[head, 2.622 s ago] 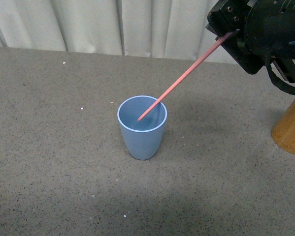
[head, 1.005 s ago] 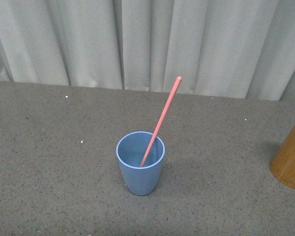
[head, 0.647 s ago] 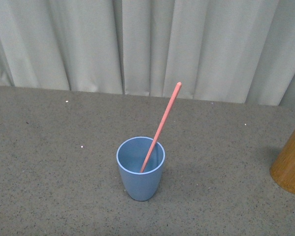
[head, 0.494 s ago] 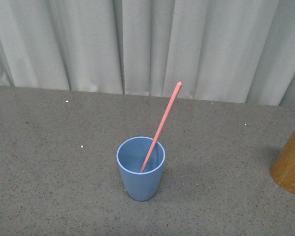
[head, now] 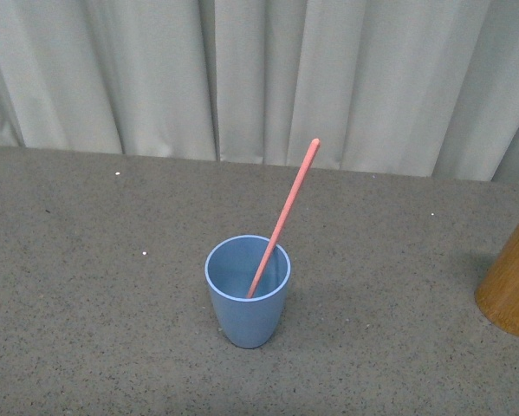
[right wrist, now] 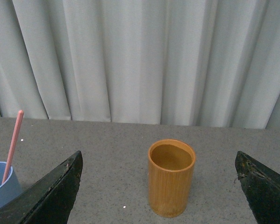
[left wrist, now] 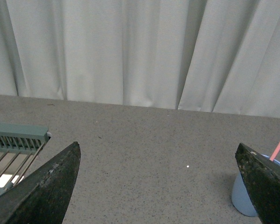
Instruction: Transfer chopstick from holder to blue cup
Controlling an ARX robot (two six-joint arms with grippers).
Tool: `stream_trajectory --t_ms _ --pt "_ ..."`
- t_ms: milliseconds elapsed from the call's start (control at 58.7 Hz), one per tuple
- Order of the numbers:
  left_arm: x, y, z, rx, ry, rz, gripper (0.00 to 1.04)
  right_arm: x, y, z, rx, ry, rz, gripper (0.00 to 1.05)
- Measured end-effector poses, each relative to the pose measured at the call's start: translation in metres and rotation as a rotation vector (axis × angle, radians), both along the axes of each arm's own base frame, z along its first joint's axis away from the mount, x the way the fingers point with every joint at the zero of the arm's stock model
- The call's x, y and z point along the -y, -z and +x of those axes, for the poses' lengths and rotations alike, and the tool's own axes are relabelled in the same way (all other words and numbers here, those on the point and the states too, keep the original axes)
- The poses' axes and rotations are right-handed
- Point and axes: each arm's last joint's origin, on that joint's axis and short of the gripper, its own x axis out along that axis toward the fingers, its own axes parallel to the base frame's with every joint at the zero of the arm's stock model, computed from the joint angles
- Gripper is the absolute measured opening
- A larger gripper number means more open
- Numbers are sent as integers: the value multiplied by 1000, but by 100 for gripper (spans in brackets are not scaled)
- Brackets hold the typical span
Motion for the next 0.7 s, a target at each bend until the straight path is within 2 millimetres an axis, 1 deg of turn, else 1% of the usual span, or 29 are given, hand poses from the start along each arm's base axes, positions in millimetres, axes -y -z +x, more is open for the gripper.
stream_trajectory --t_ms 698 --pt "0 0 0 0 0 0 98 0 0 0 0 0 0 95"
